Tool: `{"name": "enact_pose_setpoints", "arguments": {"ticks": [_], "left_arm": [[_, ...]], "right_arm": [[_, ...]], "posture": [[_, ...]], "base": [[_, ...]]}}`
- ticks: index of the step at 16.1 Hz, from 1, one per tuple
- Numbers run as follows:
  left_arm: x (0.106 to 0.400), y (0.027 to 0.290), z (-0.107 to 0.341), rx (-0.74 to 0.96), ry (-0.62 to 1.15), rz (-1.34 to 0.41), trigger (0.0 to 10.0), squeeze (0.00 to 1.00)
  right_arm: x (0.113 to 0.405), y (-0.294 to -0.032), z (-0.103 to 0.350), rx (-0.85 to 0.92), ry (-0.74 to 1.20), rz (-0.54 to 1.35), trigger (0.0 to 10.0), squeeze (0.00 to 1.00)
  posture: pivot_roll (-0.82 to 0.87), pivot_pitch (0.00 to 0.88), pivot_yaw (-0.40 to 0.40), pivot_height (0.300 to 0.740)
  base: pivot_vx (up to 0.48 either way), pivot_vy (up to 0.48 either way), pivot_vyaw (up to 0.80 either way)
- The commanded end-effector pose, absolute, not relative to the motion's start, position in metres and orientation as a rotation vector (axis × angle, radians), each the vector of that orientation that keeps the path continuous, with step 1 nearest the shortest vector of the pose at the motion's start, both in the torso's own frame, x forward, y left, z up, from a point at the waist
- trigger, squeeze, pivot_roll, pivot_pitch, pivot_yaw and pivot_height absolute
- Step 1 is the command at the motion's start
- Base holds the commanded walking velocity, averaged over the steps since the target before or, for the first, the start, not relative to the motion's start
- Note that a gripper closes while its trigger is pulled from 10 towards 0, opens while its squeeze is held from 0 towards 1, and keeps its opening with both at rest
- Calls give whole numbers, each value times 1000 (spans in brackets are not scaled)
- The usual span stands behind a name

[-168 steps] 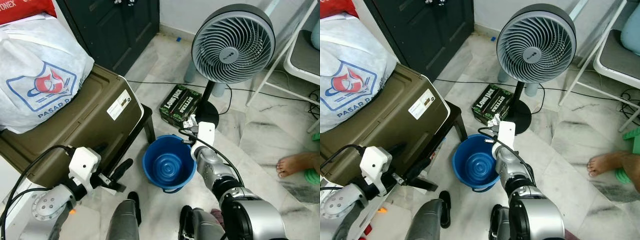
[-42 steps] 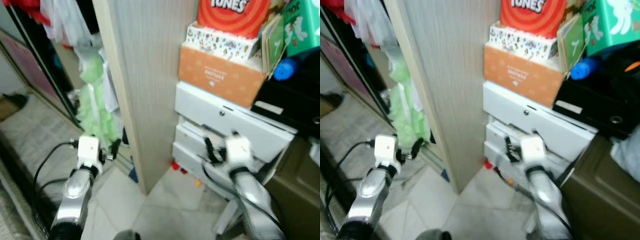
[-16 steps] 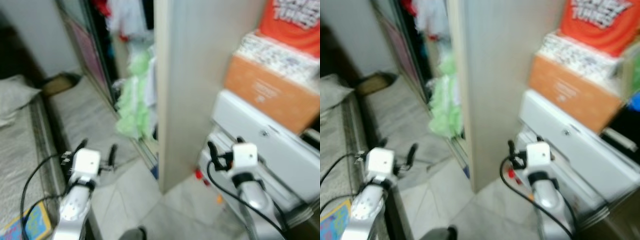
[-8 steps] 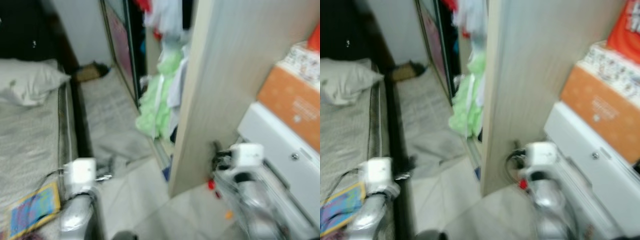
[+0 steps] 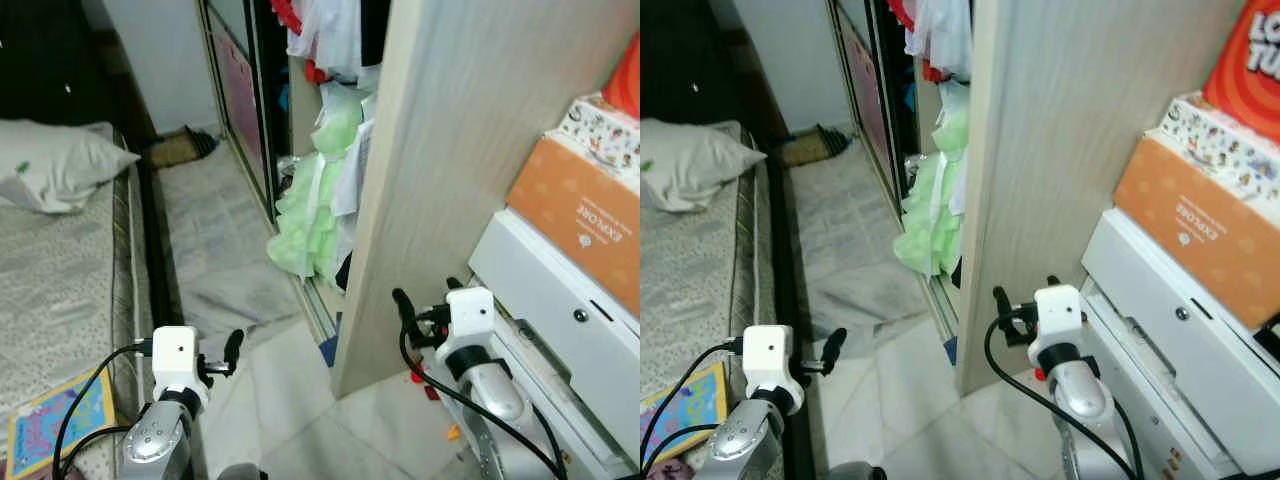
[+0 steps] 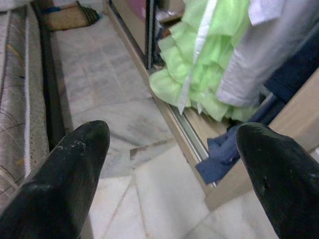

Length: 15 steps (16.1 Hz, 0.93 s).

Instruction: Clean up the room

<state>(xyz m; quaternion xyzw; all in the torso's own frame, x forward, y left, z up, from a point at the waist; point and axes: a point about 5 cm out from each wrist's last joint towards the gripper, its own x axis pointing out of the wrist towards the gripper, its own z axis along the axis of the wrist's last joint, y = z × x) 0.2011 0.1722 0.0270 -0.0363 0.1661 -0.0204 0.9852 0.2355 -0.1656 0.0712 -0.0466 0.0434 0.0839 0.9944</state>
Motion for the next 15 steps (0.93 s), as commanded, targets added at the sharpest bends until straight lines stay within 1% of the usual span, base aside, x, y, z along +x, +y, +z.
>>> {"name": "enact_pose_setpoints", "arguments": {"ticks": [1,2,3,5,7,8,9,11,12,13,15], "left_arm": [[205,177,32,-52,295,-27,10000,0],[207,177,31,2,293,-61,10000,0],[210,184,30,70,273,-49,10000,0],[213,187,32,29,273,-57,10000,0],[207,185,33,85,264,-101,10000,0],[204,191,26,109,286,-91,10000,0],[203,191,27,87,279,-120,10000,0],[208,191,36,82,242,-120,10000,0],[210,191,45,48,198,-74,10000,0],[210,192,46,21,191,-40,10000,0],[205,188,48,1,173,-30,10000,0]], "right_arm": [[235,-164,70,-88,73,152,10000,0],[233,-166,68,-78,79,122,10000,0],[229,-174,61,-50,109,47,10000,0],[229,-177,62,-56,101,44,10000,0],[230,-181,69,-60,76,29,10000,0],[229,-184,68,-50,78,13,10000,0],[228,-184,68,-48,80,12,10000,0],[227,-184,69,-51,76,27,10000,0],[227,-181,72,-72,58,54,10000,0],[226,-180,74,-58,55,50,10000,0],[226,-179,77,-39,43,41,10000,0]], "posture": [[17,0,-27,740],[17,0,-27,740],[12,0,-26,740],[-7,0,-15,740],[-17,0,-15,740],[-19,0,-16,740],[-20,0,-16,740],[-17,0,-15,740],[-17,0,-15,740],[-24,0,-13,740],[-25,0,-16,740]], "base": [[0,0,0],[0,0,0],[0,0,0],[0,0,0],[0,0,0],[0,0,0],[0,0,0],[0,0,0],[0,0,800],[0,0,800],[0,0,800]]}}
